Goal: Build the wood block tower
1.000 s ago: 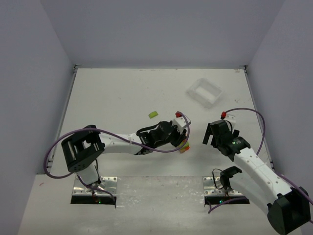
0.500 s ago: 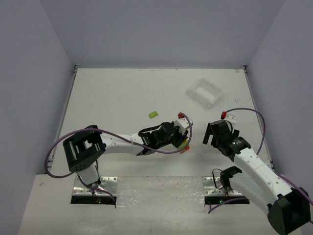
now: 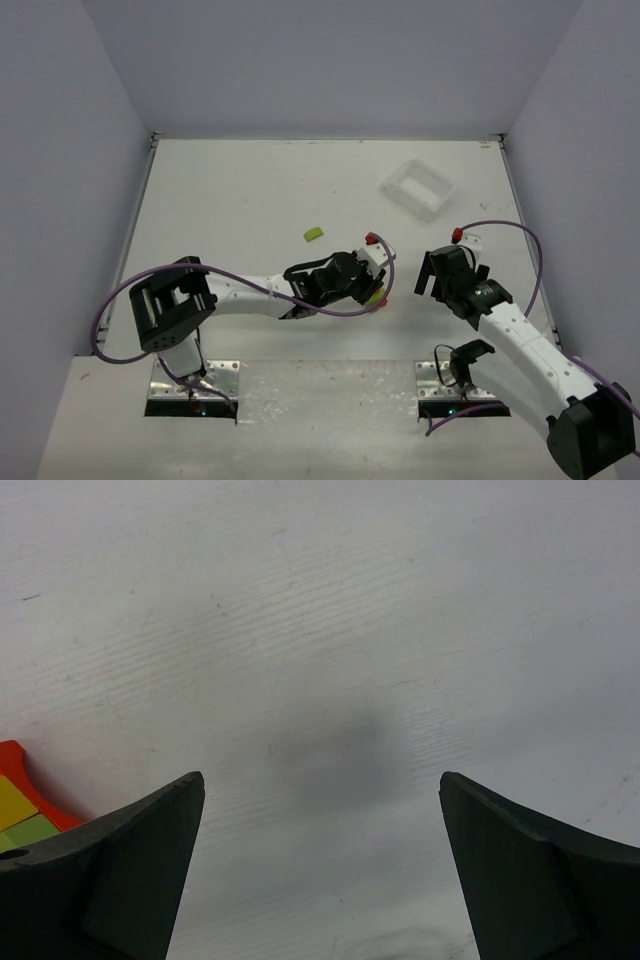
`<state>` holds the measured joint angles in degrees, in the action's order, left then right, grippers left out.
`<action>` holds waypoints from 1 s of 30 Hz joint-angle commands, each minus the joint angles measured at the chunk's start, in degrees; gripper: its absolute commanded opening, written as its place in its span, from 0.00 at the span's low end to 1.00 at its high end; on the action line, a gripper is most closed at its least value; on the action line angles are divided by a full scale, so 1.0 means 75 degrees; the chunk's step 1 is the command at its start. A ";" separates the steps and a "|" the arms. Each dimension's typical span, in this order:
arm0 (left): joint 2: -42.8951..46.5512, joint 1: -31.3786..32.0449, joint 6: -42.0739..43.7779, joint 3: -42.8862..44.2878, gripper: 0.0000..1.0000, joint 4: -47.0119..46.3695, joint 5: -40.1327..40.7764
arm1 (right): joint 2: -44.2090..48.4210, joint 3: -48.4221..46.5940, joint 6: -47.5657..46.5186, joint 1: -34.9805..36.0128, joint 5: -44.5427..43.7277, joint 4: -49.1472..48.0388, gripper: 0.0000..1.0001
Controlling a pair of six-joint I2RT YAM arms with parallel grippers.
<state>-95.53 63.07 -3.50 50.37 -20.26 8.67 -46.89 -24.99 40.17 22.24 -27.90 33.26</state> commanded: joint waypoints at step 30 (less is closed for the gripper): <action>-0.0161 0.0171 -0.0065 0.0273 0.33 0.0106 0.0272 | 0.0187 -0.0054 -0.0118 -0.0024 0.0000 -0.0205 0.99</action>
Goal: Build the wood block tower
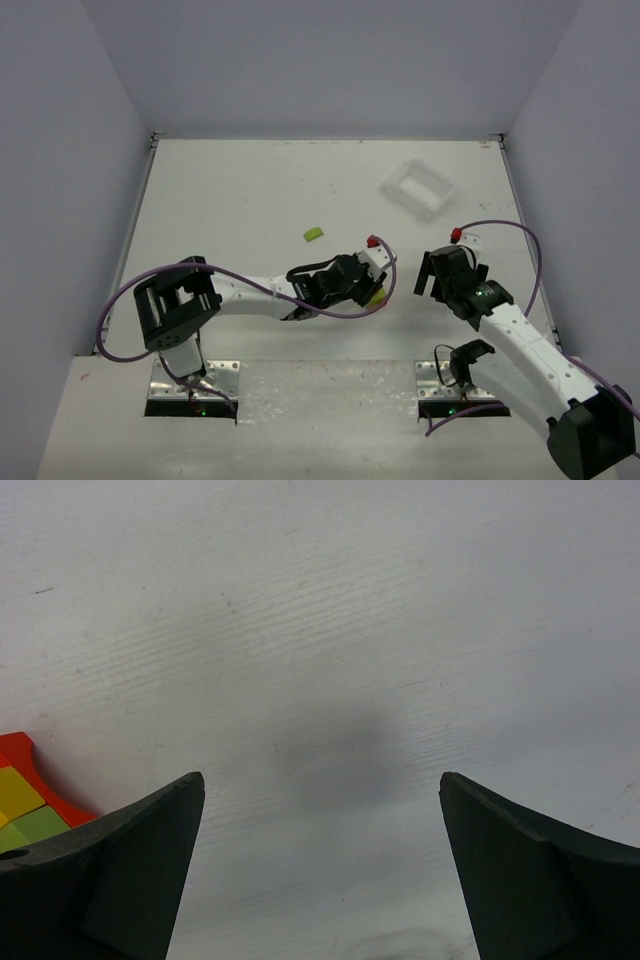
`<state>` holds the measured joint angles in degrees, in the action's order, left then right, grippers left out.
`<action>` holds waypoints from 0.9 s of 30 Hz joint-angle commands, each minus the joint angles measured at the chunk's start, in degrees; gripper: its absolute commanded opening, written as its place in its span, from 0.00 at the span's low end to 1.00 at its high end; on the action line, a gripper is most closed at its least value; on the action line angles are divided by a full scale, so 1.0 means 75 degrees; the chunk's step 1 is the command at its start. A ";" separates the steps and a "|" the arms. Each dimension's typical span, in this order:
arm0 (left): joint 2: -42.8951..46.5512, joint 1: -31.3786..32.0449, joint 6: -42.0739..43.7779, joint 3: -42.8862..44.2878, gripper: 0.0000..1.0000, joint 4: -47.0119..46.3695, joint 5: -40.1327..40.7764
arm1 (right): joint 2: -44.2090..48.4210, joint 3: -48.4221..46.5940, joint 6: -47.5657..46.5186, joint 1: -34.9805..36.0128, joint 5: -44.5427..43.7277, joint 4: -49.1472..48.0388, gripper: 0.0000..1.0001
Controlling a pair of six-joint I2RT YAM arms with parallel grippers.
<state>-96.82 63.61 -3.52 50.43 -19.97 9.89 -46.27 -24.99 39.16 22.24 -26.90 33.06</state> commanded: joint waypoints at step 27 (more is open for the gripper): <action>0.1982 0.0202 0.0089 0.0230 1.00 0.0271 -0.0856 | 0.0126 -0.0097 -0.0200 -0.0024 0.0231 -0.0298 0.99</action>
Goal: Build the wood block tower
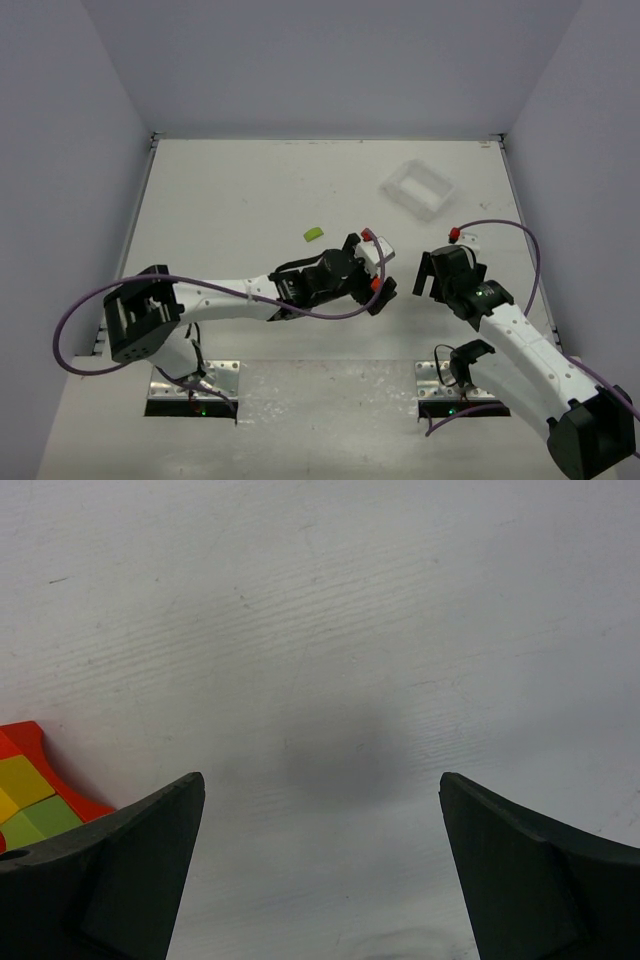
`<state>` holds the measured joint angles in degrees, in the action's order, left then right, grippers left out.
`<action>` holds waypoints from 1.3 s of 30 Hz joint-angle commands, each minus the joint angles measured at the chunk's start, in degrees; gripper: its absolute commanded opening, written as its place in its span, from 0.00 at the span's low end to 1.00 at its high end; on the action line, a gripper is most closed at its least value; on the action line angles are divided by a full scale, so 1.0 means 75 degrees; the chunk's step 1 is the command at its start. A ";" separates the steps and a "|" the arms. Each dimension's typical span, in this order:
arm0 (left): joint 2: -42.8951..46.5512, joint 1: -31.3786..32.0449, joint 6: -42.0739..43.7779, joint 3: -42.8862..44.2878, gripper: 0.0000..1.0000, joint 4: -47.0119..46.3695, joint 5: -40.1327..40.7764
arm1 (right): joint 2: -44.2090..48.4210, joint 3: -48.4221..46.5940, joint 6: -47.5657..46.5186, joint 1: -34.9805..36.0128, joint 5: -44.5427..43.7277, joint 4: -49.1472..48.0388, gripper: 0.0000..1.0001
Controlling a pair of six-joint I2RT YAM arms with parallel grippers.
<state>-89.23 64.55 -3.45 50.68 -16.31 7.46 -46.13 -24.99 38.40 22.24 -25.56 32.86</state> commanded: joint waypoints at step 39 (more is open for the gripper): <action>-0.3240 -0.5443 0.1118 0.2939 0.88 0.2930 -0.3537 | -0.0025 -0.0007 -0.0374 -0.0024 0.0830 -0.0446 0.99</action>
<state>-112.96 23.92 3.16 71.11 6.75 -16.76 -46.24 -24.95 35.98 22.24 -19.12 31.70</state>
